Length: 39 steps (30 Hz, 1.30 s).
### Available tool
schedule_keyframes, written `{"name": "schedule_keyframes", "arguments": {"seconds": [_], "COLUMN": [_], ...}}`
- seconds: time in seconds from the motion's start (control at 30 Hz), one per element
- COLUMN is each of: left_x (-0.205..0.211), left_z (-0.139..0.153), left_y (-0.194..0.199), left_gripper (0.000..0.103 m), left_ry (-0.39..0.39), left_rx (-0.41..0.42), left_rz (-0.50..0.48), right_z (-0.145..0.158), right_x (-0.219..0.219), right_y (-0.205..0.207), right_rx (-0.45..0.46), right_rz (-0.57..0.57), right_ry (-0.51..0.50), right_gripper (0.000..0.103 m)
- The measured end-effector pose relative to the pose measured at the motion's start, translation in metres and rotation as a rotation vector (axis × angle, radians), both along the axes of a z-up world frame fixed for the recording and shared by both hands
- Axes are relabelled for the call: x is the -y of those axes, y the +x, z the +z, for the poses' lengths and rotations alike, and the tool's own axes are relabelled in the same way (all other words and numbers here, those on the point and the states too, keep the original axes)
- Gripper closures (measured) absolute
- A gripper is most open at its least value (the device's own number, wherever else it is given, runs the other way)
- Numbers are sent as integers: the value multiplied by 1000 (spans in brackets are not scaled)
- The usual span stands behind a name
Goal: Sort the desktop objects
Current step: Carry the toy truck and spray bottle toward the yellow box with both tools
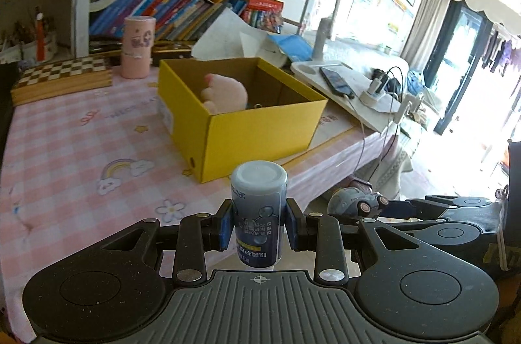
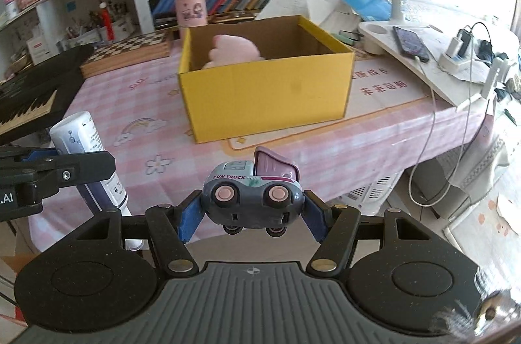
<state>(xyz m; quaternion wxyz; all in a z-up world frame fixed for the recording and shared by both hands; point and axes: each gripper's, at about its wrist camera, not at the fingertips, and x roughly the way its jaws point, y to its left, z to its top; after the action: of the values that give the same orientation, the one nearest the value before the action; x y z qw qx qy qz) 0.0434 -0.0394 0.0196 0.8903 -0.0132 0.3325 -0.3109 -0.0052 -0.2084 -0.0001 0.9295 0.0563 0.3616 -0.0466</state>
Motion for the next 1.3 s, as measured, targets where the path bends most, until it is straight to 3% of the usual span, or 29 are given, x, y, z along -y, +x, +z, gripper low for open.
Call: {"name": "schedule_keyframes", "arguments": {"seconds": [0.73,1.3], "left_x": [66,115], "left_z": [7,49], "left_y": [42,107], "left_gripper": [72,72], "left_ry": [24,-52], "left_rx": [20,184], "left_rz": [-6,105], "right_z": [-1,36], "right_x": [71,130], "right_y": [48,117], "right_rx": [-16,160], "right_rz": [-5,77], "right_ry": [36,-20], "right_gripper": [41,41]}}
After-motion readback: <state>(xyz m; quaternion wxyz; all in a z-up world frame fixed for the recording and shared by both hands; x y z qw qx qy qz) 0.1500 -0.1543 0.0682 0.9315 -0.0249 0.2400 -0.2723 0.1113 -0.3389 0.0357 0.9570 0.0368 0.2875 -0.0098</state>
